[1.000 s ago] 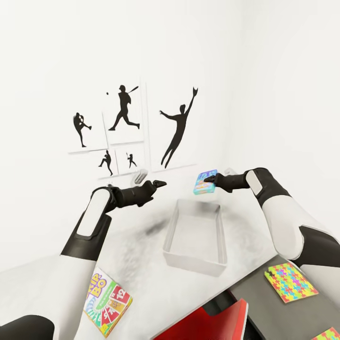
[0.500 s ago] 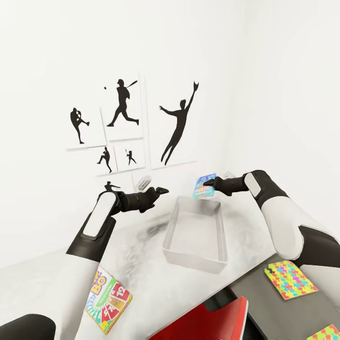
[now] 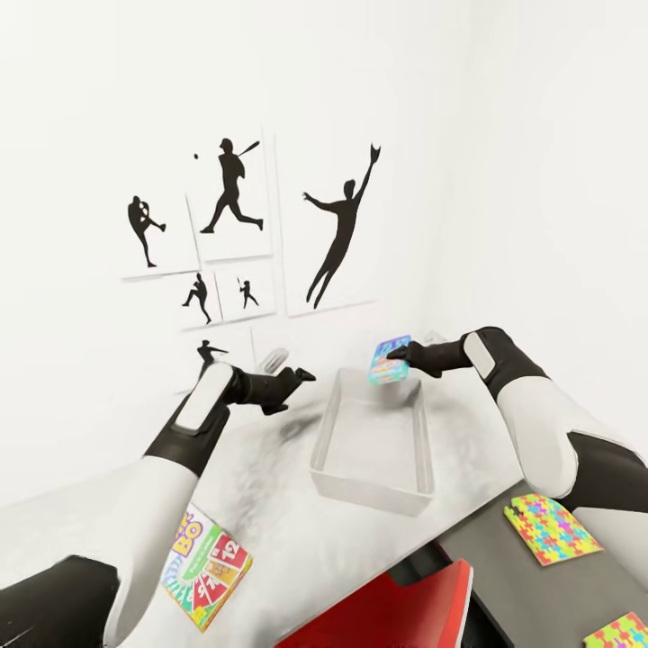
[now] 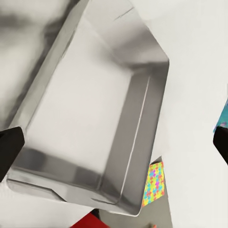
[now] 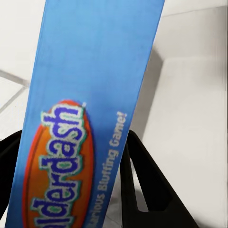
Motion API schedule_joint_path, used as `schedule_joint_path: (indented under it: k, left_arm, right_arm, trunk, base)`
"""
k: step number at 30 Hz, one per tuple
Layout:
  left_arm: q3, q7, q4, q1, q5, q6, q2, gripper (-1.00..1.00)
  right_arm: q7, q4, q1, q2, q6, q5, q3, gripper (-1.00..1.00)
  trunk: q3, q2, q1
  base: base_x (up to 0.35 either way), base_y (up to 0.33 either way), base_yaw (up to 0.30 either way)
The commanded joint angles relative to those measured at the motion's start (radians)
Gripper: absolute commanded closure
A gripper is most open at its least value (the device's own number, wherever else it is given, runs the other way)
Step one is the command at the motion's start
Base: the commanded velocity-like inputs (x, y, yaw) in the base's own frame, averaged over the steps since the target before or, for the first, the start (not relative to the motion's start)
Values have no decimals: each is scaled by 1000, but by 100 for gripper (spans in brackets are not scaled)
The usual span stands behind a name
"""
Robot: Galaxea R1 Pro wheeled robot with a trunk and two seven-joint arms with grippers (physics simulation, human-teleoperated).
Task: Put all the toys in the child's room - the three board games (two on the bed and one on the table), the two jigsaw puzzles on the table, and the tennis ball on the table - inside the toy box on the table in the child's room.
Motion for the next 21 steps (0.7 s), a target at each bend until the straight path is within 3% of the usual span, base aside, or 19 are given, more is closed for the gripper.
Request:
schedule_joint_path:
  k: [1,11,21]
  left_arm:
    - [0,7,19,-7,11,-6,2,-100]
    - [14,-25,81,-32,14,-21,33,-100]
    - [27,-49,99,-62,12,-22,44,-100]
  right_arm:
    - [-4,0,-1,0,8,-9,2,100]
    - [-14,0,-1,-2,12,-10,24,100]
    - [-17,0,-1,0,13,-10,28,100]
  trunk:
    - [-4,-3,1]
    - [-20,-3,1]
    - [-37,-3,1]
  base:
    - [0,0,0]
    - [0,0,0]
    - [0,0,0]
